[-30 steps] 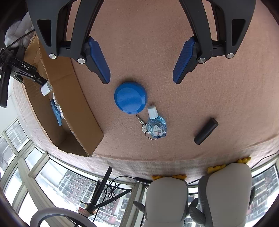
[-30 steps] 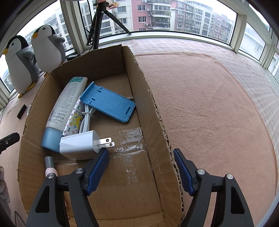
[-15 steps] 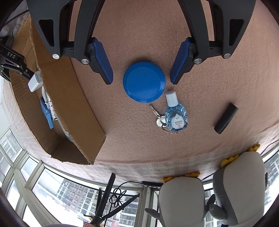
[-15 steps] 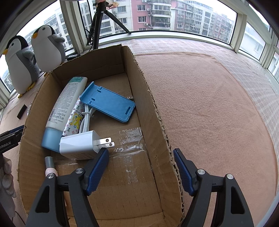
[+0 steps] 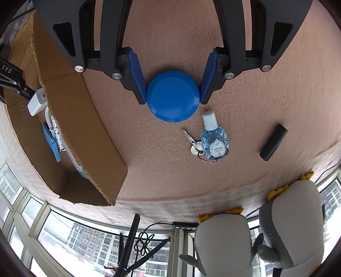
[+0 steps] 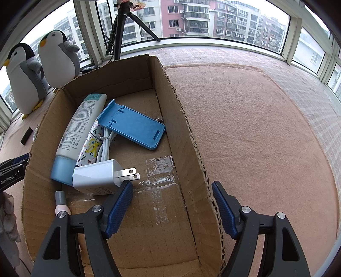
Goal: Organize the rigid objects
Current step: 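Close the left gripper on the blue round case, then lift the blue case and carry it over the box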
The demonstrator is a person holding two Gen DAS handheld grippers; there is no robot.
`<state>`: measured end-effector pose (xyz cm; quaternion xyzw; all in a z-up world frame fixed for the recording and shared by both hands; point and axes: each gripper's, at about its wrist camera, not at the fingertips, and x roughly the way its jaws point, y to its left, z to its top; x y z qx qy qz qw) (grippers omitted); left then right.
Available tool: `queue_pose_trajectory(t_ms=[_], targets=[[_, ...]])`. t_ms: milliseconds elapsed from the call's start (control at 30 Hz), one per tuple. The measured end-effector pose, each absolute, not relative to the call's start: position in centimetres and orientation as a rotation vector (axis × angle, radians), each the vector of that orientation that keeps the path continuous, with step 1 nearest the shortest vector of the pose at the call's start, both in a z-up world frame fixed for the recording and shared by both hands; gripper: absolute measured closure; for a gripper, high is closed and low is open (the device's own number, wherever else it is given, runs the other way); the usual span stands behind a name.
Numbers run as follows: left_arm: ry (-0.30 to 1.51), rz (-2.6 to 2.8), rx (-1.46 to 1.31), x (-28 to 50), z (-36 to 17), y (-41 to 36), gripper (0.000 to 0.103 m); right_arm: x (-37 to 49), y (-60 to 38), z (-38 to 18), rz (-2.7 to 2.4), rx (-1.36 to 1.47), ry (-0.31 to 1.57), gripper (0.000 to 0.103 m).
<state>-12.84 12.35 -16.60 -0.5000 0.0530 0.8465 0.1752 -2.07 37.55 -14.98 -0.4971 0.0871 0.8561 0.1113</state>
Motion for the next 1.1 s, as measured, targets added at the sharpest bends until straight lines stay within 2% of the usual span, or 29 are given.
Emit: queue_pose_trajectory(t_ms=[400,667,1100], targets=[[0.092,2.394,-1.341,-11.5,-13.1,11.7,0.054,-2.0,37.6,-15.0,2.514,-1.46,0.257,0.032],[0.092,2.349,-1.212,-11.3,-9.1,15.1,0.054,-2.0,37.6,-15.0,2.514,-1.459,0.257,0.032],[0.152,2.262,-1.187,-11.9,-9.3,22.1,0.054,-2.1,37.8,-15.0,2.51,-1.459,0.258,0.029]])
